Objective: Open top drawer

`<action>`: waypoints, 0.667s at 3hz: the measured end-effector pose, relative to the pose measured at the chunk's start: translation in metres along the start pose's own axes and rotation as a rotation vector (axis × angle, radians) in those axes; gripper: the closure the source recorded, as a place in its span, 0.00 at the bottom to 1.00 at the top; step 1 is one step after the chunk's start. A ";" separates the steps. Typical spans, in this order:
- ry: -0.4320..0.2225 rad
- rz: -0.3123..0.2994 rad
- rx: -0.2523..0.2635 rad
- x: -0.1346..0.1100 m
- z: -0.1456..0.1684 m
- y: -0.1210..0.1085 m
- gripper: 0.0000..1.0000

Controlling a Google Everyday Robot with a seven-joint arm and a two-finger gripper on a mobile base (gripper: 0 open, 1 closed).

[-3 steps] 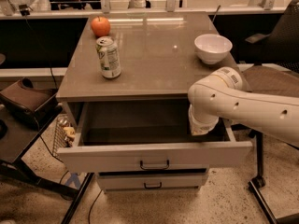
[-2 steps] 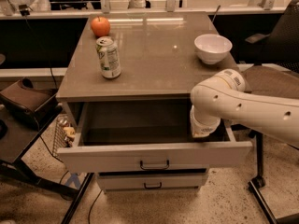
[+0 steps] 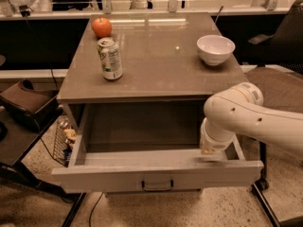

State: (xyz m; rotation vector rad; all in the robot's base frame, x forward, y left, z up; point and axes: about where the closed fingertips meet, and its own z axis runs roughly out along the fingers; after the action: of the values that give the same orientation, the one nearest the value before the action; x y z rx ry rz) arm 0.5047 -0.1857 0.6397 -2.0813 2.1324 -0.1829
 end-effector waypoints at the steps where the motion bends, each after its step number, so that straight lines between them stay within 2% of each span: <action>1: -0.021 0.038 -0.067 0.015 -0.015 0.046 1.00; 2: -0.043 0.060 -0.139 0.025 -0.025 0.086 1.00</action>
Offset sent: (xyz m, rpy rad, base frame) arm -0.2150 -0.0449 0.0104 0.1432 0.3662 -0.0671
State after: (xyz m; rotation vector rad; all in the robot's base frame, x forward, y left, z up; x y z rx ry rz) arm 0.4150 -0.2088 0.6470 -2.0695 2.2373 0.0180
